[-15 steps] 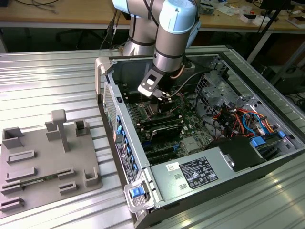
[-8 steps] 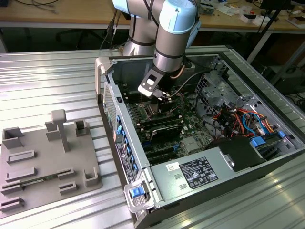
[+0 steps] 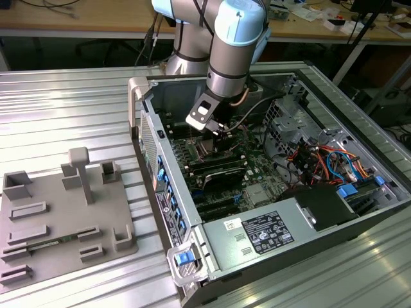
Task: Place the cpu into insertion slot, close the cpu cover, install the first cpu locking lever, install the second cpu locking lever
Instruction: 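Place the cpu into insertion slot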
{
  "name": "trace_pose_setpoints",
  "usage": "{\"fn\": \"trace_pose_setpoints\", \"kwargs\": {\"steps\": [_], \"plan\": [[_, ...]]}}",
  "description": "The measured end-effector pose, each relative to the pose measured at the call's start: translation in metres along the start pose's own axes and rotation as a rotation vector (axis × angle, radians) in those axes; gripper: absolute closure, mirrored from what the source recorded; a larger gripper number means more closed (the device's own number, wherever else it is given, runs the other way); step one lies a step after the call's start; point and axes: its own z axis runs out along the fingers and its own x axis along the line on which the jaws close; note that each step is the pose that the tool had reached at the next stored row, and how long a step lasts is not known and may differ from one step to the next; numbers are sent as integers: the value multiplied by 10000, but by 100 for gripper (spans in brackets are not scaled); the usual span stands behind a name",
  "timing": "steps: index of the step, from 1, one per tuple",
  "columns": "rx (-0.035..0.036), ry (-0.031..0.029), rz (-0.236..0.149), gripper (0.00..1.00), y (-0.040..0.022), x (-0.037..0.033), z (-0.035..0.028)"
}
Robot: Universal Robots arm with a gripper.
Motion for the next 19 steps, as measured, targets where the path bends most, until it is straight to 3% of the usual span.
{"fn": "trace_pose_setpoints", "kwargs": {"steps": [10, 12, 13, 19], "plan": [[1, 10, 1, 38, 0, 0, 0], [3, 8, 0, 40, 1, -1, -1], [3, 8, 0, 46, 1, -1, -1], [2, 10, 1, 46, 2, 0, 0]]}}
